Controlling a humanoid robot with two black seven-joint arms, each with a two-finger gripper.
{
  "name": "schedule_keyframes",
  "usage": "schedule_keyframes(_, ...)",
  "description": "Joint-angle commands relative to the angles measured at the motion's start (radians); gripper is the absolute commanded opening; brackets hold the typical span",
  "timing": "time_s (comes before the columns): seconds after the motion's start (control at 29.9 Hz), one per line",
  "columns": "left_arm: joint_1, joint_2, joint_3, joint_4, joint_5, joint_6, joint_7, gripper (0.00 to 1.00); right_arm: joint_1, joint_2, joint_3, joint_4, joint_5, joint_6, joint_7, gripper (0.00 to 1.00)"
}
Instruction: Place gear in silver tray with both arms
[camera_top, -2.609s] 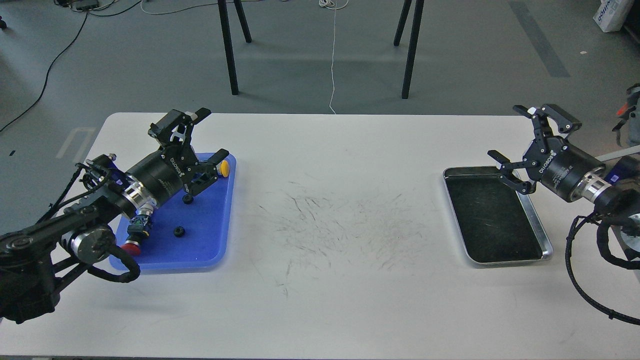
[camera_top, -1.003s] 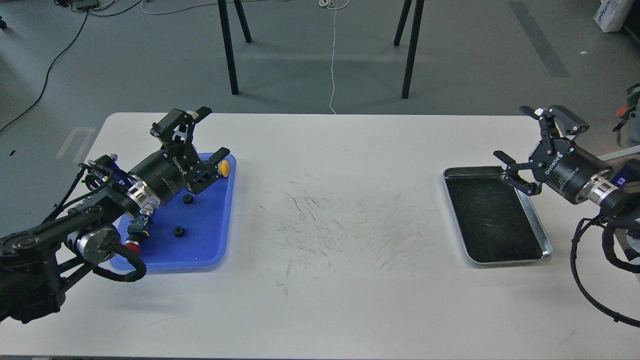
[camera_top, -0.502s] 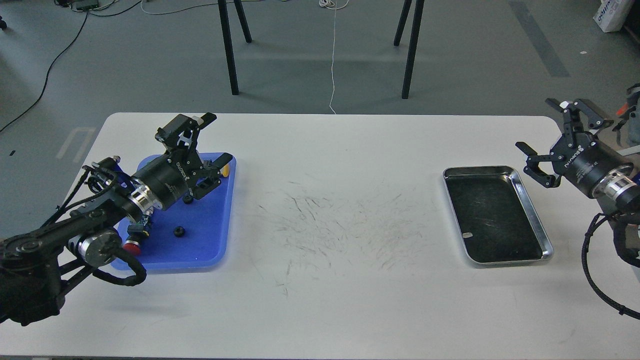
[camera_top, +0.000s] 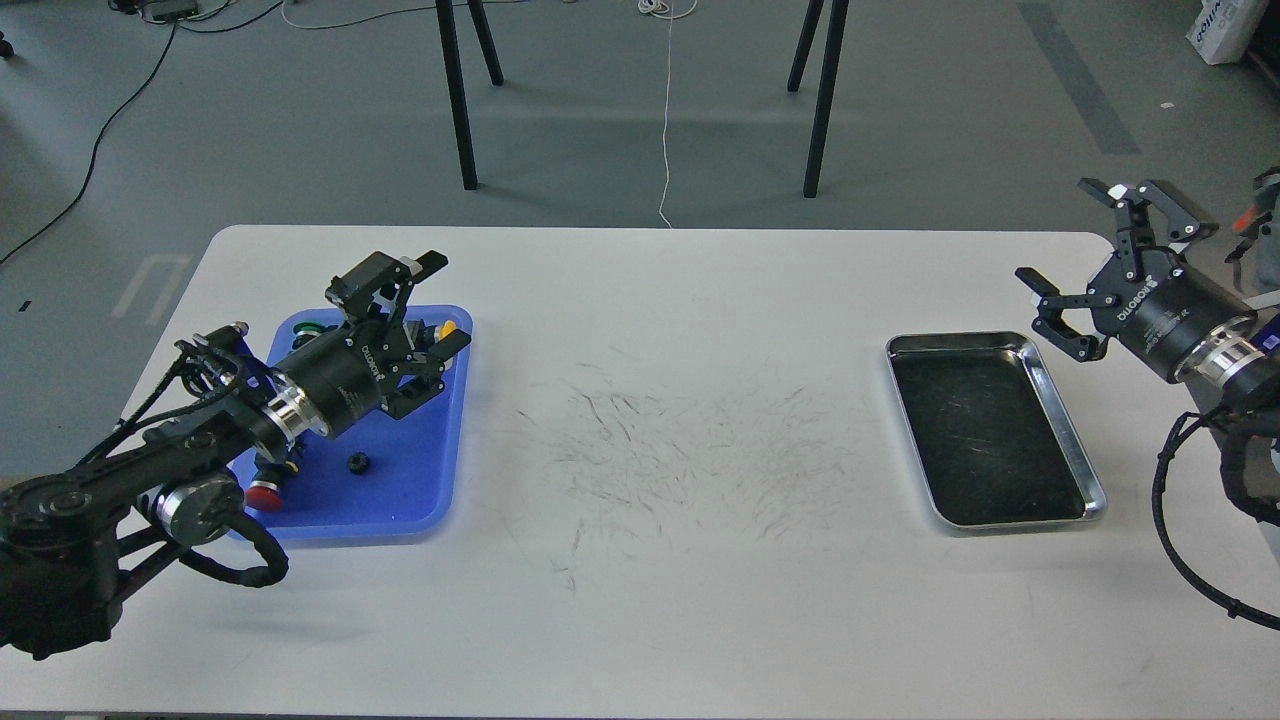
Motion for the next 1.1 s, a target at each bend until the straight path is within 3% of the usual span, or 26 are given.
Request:
schedule_keyframes(0.0,0.0,0.004,0.0,0.0,0.031,0.001,0.0,1.0,0.002,-0.001,0.002,0.006,0.0,0.002,0.0,0.99)
schedule_keyframes(0.1,0.0,0.003,0.0,0.0,0.106,0.011,0.0,1.0,0.003,0.001,0.011,0.011,0.0,0.002,0.0,0.99)
schedule_keyframes(0.27,0.0,-0.002,0.0,0.0,0.326,0.098,0.0,1.0,0.006,0.001,0.017,0.011,0.0,0.002,0.0,0.99)
schedule_keyframes(0.77,-0.142,0.08,0.089,0.003,0.606,0.106,0.0,1.0,0.006,-0.016,0.048,0.054,0.0,0.002,0.0,0.99)
schedule_keyframes(1.07,-0.152,0.078,0.1,0.0,0.776,0.12,0.0,1.0,0.008,-0.016,0.049,0.057,0.0,0.003,0.0,0.99)
